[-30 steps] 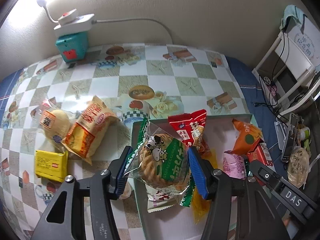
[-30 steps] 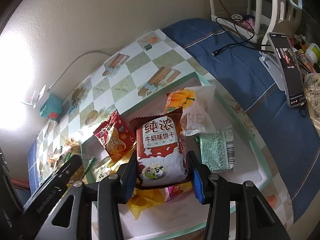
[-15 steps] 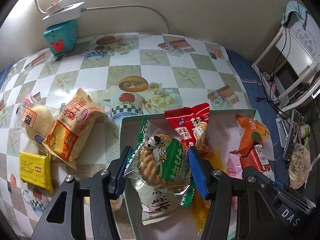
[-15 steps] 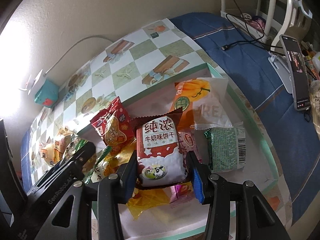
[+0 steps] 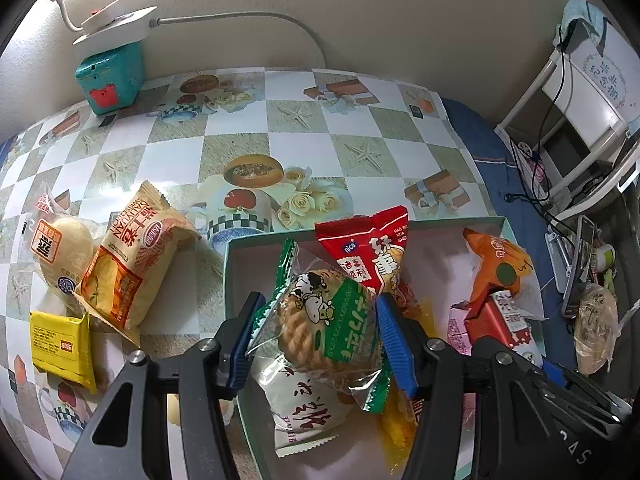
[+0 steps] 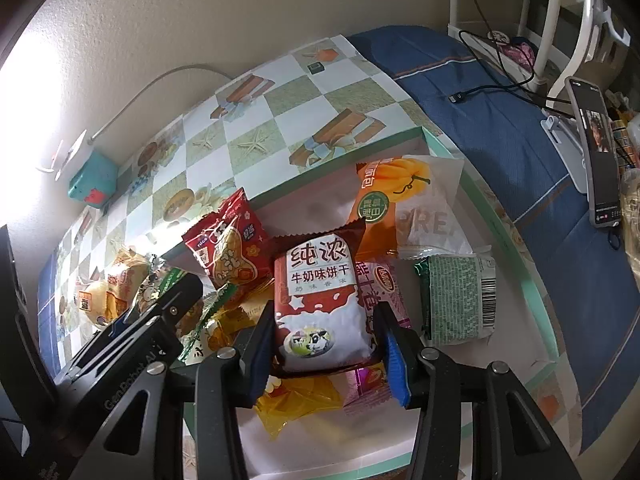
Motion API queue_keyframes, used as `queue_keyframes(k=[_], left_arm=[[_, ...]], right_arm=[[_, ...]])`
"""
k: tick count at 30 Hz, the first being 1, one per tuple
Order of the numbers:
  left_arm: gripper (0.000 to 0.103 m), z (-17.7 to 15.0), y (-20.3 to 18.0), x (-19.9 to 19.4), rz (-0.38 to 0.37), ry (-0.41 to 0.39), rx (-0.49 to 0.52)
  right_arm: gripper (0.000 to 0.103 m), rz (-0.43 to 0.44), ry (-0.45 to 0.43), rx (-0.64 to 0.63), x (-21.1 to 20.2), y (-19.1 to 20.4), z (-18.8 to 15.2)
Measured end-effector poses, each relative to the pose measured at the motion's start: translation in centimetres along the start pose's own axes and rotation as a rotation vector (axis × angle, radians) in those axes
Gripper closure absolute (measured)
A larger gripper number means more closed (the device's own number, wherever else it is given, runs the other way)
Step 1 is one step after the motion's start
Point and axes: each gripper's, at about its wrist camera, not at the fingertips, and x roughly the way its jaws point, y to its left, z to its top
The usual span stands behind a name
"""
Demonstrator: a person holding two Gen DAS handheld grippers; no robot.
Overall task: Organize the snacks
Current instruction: 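Open both tools to drop the green packet and milk bag into the tray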
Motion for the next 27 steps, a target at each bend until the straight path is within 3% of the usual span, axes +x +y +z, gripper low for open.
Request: queue_keyframes(k=[19,27], left_arm=[[0.03,0.5,0.2,-2.0,0.017,0.027,-0.011],[0.03,1.1,1.6,-3.9,0.034,0.012,-0.056]], right_arm=[[0.051,-0.006,-0.005,-0.013,-0.3,0.3,0.2],[0.046,-0.007,0.001,-0.013,-0.1,0.2,0.3]])
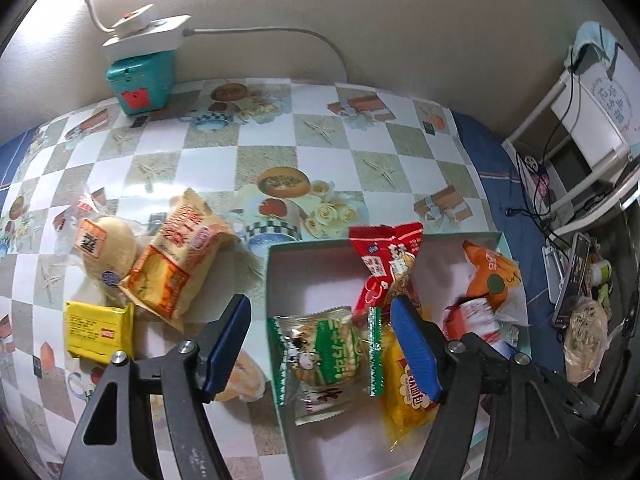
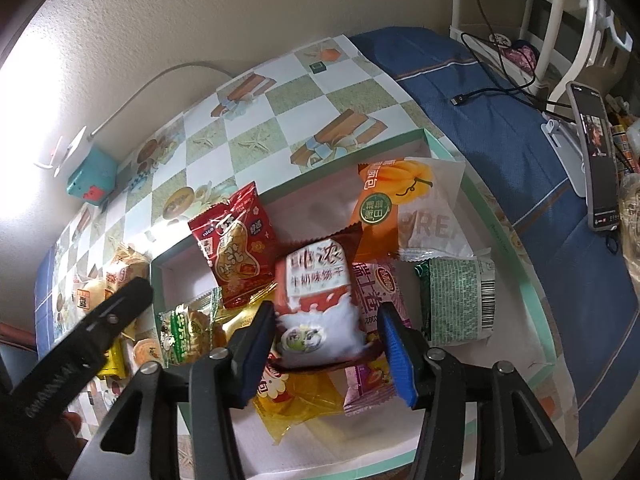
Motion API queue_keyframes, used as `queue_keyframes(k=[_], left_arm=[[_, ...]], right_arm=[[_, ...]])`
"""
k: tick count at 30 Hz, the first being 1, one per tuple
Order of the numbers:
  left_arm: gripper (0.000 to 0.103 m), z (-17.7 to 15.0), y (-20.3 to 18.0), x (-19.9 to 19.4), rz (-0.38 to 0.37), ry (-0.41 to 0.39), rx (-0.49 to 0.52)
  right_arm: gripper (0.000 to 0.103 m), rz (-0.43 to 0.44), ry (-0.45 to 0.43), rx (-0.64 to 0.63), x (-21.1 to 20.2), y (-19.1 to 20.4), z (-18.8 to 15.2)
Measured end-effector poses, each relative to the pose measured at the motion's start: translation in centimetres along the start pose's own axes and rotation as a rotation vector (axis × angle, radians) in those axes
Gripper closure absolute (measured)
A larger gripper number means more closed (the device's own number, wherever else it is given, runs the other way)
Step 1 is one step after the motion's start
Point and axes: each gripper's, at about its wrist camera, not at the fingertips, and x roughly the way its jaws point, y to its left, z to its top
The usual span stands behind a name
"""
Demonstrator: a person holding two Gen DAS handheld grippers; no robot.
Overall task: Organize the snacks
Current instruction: 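Open both tools to drop the green packet and milk bag into the tray, then move both open tools back toward the yellow cake packet and pudding cup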
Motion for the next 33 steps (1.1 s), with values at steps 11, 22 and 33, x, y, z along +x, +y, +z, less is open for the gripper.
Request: queue_keyframes(k=[11,22,33], left_arm=[[0.025,0.3,2.3,-0.4,0.071,0.009,-0.078],[0.01,0.2,4.0,0.1,0.18,0.001,-0.113],[0.006,0.3,4.6,-0.1,0.196,-0.023,-0.142]], right_arm=[[0.016,-0.017,-0.016,0.02,-0.6,-0.5,0.2],[0.0,-0.025,-0.036,0.065,-0.8,-1.4,0.4],[0.0,-0.029,-0.041,0.068,-0.8,-1.3,0.4]])
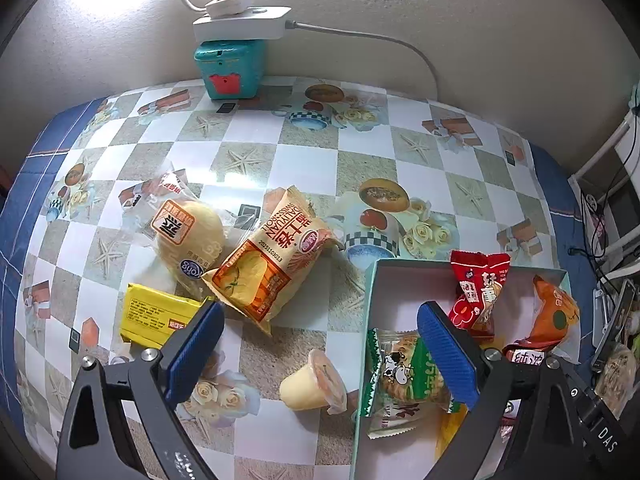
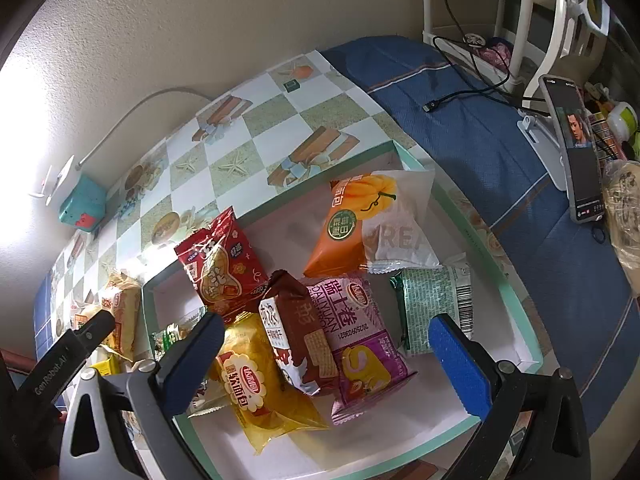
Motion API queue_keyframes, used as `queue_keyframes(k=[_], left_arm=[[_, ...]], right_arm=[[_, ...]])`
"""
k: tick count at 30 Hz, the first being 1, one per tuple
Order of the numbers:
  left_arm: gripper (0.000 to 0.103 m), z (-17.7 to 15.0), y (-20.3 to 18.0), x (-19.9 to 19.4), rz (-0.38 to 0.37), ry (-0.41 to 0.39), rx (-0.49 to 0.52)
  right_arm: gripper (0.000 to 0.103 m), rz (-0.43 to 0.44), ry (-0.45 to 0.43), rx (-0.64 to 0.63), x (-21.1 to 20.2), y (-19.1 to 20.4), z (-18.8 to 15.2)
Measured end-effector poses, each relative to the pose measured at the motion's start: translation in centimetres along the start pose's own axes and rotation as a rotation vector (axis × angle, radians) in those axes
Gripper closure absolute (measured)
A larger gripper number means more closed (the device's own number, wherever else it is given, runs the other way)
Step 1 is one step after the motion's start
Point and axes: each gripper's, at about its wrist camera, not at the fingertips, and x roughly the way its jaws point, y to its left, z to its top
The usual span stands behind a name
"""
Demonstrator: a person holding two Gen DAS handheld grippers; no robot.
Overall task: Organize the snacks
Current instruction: 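Move both open tools back toward the yellow cake packet and pudding cup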
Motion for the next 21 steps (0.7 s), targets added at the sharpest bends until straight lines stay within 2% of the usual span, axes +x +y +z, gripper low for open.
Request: queue_keyframes(k=[9,13,21], left_arm=[[0.006,0.3,0.7,-1.3,-0.029,-0.009,0.01],[0.006,0.7,2.0,-2.7,-0.033,-0.036,0.007],[0.006,1.2,8.7,-5.1,0.077,-0.088,-0.101]], right_arm=[[0.0,-0.001,-0.025,-0.035,-1.3,1.4,0.2],[0.0,0.041,-0.039,-0.065,-2.4,3.1,0.0],[0.0,0.118,-0.024,-0.167,-2.7,8.1,-1.7]])
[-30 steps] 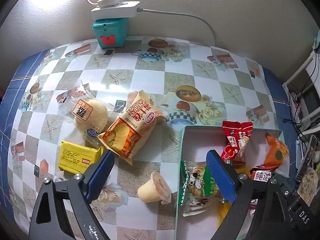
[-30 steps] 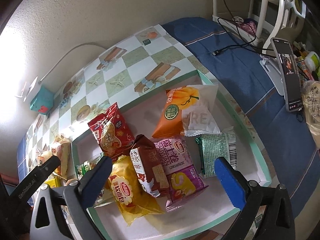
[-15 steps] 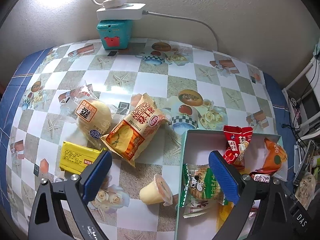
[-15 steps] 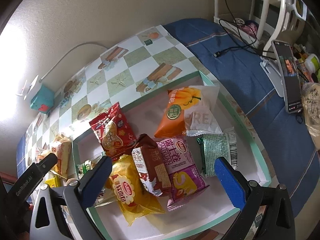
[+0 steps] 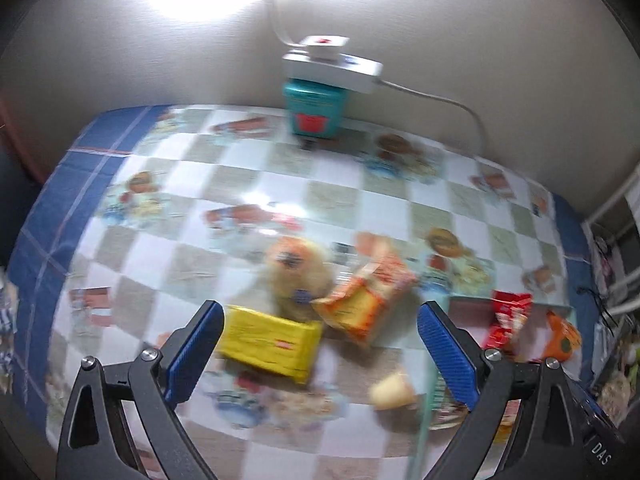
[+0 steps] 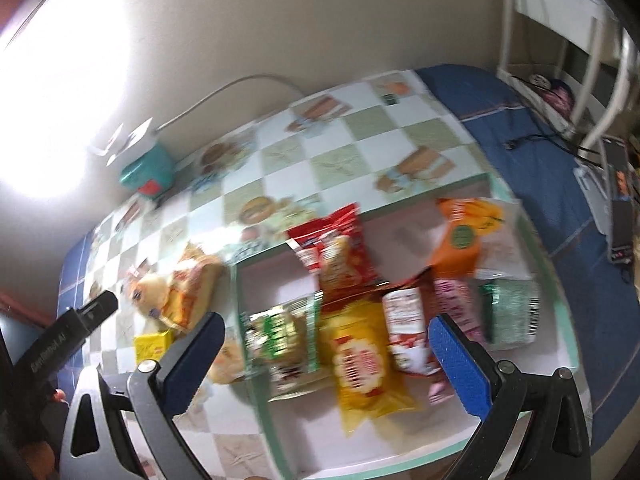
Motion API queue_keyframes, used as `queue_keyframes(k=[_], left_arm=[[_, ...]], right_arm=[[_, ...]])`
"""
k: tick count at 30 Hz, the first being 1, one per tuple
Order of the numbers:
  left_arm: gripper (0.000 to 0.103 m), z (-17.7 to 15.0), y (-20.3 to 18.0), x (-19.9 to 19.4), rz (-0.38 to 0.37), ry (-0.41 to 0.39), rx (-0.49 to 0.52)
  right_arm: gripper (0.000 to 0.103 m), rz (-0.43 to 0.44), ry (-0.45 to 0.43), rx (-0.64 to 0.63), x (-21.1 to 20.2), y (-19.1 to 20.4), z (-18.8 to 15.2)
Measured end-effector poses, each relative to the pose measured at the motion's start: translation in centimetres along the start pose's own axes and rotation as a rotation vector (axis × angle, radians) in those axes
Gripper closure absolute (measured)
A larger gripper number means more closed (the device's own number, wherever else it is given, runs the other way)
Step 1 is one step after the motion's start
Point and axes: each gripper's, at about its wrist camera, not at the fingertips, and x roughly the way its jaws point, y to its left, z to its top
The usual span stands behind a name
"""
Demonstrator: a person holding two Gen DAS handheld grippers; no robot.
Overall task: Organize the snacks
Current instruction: 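Move both open tools back toward the yellow cake packet and pudding cup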
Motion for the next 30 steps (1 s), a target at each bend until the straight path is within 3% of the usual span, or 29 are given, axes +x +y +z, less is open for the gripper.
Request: queue_keyframes(k=[6,18,30], left_arm=[[0.006,0.0,6.0,-0.3,0.095,-0.001,-0.116],[0.006,-0.9,15.1,-1.6,0.135,-0.001,-0.275],[0.006,-2.0,18.3,0.1,0.113,0.054,-0.347]], right_arm=[[0.0,0.023,0.016,-0.064,0.3,3.2,-1.0],[0.0,0.072,0.06,-0.149,1.6,8.7,-2.8],[0.0,0.084,0.138,-0.248,4.4,13.1,-5.3]])
